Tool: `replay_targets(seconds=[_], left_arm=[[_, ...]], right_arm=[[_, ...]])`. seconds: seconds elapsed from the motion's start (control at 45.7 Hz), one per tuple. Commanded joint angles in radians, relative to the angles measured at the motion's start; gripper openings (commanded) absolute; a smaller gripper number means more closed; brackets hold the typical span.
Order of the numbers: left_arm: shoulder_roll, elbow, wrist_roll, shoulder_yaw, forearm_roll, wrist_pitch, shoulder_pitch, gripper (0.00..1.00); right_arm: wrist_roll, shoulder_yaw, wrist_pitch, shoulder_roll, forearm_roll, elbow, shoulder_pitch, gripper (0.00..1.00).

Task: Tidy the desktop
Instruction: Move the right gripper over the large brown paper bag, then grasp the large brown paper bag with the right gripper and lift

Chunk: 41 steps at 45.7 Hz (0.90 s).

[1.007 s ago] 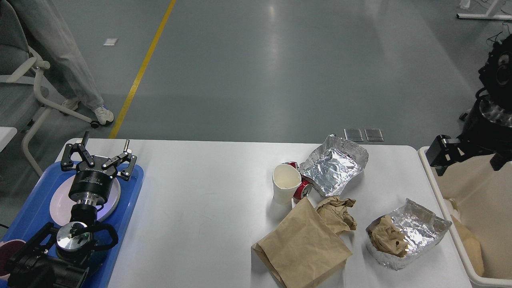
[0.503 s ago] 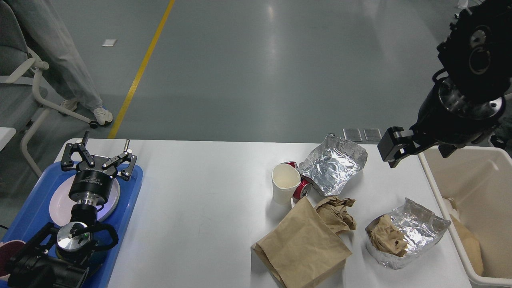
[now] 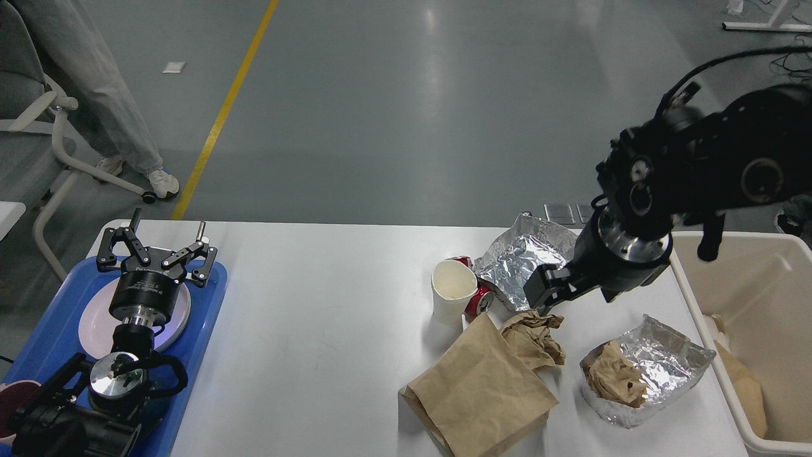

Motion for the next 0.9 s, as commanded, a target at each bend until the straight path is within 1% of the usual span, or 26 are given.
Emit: replay_targets(seconds=[0.0,0.109,0.197,0.285,0.438,0.591,0.81,0.875], left_arm=[[0.0,0.0,0.001,0.0,0.0,-0.002,0.0,0.96],[0.0,0.0,0.001,0.0,-0.001,-0.002,0.0,0.96],[0.0,0.0,0.001,0.0,0.0,-0.002,0.0,0.96],[0.0,0.0,0.0,0.0,0.0,-0.002,0.0,0.96],[0.0,0.0,0.001,0.0,0.0,-0.002,0.0,0.96],[0.0,0.0,0.0,0.0,0.0,-0.002,0.0,0.96],[0.0,0.0,0.001,0.0,0.0,-0.006,0.0,0.96],[0.0,0.0,0.0,0.0,0.0,-0.006,0.0,0.96]], right_arm=[[0.0,0.009,-0.065,0.052,-0.029,-0.062,-0.15,0.94],[0.0,0.009,-0.105,0.113,-0.029,-0.117,-0.245,0.94],[0.0,0.014,-0.14,0.138,-0.027,-0.16,-0.317,0.94],[0.0,0.027,-0.189,0.148,-0.027,-0.2,-0.397,0.94],[0.0,0.04,-0.274,0.224,-0.027,-0.253,-0.498,0.93],[0.0,0.035,-0.281,0.245,-0.029,-0.319,-0.596,0.93],[0.0,0.041,-0.29,0.248,-0.034,-0.359,-0.641,0.93],[0.0,0.041,-0.29,0.253,-0.034,-0.358,-0.644,0.9]])
